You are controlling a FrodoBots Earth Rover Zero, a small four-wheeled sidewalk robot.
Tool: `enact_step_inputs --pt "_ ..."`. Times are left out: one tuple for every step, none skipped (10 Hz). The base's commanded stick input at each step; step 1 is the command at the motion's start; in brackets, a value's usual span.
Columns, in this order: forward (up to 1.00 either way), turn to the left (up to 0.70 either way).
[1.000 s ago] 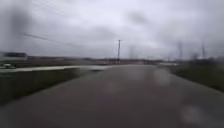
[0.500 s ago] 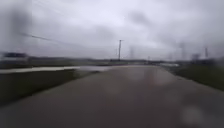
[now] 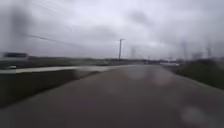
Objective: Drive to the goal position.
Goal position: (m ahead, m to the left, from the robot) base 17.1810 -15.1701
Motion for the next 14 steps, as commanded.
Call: enact_step_inputs --pt "1.0 -0.01" --pt "1.0 -0.01" --pt "1.0 -0.01" --pt "1.0 -0.01" --pt "1.0 -0.01" --pt "1.0 -0.01" --pt "1.0 -0.01" --pt "1.0 -0.01" --pt "1.0 -0.01" --pt "1.0 -0.01" --pt "1.0 -0.01" --pt "1.0 -0.01" --pt "1.0 -0.01" --pt "1.0 -0.01"
